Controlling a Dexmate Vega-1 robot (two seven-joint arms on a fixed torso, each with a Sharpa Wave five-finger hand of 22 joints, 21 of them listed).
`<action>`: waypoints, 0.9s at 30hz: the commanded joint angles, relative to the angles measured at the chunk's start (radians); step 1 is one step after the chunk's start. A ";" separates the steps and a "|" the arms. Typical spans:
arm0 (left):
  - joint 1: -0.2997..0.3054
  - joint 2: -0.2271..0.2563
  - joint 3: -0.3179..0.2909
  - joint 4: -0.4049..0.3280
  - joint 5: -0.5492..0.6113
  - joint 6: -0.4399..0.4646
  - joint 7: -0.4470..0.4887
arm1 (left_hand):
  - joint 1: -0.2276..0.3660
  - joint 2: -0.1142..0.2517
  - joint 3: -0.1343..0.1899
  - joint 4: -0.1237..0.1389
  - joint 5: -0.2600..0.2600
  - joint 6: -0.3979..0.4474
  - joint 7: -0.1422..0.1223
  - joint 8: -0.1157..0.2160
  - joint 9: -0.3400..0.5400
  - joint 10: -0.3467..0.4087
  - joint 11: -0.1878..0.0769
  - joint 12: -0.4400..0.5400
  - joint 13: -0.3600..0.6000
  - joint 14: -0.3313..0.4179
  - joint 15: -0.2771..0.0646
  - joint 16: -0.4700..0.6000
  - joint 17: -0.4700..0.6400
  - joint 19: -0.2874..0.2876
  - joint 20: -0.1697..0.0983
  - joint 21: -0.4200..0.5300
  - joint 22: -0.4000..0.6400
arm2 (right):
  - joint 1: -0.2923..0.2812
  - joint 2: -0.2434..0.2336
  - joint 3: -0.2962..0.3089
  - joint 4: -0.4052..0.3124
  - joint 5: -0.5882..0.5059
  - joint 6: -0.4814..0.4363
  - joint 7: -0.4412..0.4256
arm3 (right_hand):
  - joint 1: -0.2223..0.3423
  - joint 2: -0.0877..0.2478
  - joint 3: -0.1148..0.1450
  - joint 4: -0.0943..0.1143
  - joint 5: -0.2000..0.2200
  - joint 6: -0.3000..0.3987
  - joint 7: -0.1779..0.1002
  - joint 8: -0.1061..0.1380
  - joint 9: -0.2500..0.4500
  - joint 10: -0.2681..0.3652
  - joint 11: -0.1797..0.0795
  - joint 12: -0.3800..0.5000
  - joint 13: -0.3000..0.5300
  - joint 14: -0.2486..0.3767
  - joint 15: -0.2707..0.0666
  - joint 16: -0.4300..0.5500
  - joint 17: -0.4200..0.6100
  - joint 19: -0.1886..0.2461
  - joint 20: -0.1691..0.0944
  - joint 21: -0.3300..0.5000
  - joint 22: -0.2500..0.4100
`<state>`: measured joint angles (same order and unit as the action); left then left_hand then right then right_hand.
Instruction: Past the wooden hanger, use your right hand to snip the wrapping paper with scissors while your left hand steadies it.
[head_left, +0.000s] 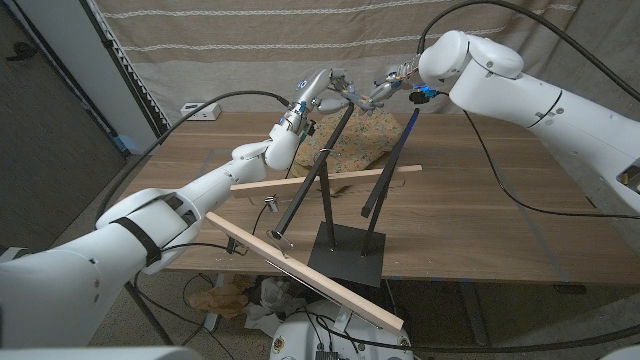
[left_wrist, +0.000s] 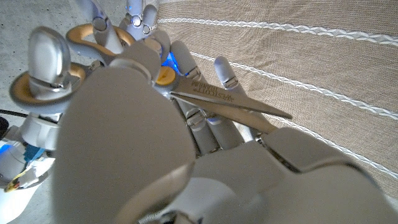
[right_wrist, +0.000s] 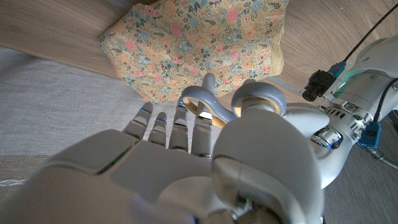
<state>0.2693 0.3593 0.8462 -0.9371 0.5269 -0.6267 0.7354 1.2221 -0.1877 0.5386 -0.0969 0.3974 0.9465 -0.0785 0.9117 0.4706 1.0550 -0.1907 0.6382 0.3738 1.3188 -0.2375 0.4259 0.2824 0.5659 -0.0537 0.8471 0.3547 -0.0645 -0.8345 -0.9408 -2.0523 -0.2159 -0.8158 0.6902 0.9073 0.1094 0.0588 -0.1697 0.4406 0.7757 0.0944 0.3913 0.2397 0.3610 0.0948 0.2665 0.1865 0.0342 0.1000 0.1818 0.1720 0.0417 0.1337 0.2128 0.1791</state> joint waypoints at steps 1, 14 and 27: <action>0.000 0.005 -0.002 0.001 -0.005 0.000 0.001 | -0.016 0.021 0.005 -0.009 -0.007 0.033 0.028 -0.004 0.003 0.010 0.000 -0.007 0.006 0.011 0.000 -0.006 0.001 0.002 -0.124 0.009 -0.003 | -0.010 0.016 0.003 0.011 -0.018 -0.005 -0.009 | 0.040 0.008 0.016 0.000 0.001 0.021 -0.012 0.016 0.015 0.025 -0.013 0.009 0.001 0.017 -0.001 0.007 0.003 0.013 -0.003 0.005 0.004; -0.001 0.005 -0.001 0.002 -0.003 0.002 0.002 | -0.020 0.022 0.009 -0.013 -0.016 0.033 0.028 -0.007 0.002 0.014 -0.001 -0.015 0.011 0.019 0.000 -0.020 0.001 -0.002 -0.124 0.018 -0.016 | -0.019 0.023 0.005 0.013 -0.025 -0.016 -0.026 | 0.156 -0.014 0.028 0.005 -0.005 0.127 -0.049 0.182 0.164 0.098 -0.043 0.022 0.011 0.081 -0.043 0.019 0.013 0.053 -0.016 0.012 0.010; -0.012 -0.004 0.005 0.024 -0.005 -0.011 0.006 | -0.022 0.024 0.012 -0.016 -0.022 0.033 0.029 -0.008 0.002 0.015 0.000 -0.020 0.015 0.024 -0.001 -0.029 0.002 -0.004 -0.124 0.026 -0.025 | -0.013 0.021 -0.003 0.019 -0.035 -0.014 -0.019 | 0.194 0.047 0.043 0.032 -0.079 0.050 -0.036 0.416 0.452 0.201 -0.060 0.079 0.064 0.164 -0.079 0.035 0.032 0.078 -0.027 0.015 0.014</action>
<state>0.2651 0.3616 0.8463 -0.9279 0.5231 -0.6309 0.7368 1.2013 -0.1793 0.5433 -0.1087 0.3771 0.9472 -0.0779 0.8962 0.4701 1.0621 -0.1911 0.6212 0.3876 1.3311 -0.2359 0.4026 0.2816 0.5660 -0.0537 0.8624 0.3292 -0.0830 -0.8134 -0.9364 -2.0394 -0.2428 -0.8300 0.6628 1.0884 0.1257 0.0889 -0.1357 0.3824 0.8400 0.0529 0.7632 0.6399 0.5488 0.0358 0.3347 0.2378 0.1864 0.0228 0.2109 0.1980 0.1135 0.1085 0.2206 0.1887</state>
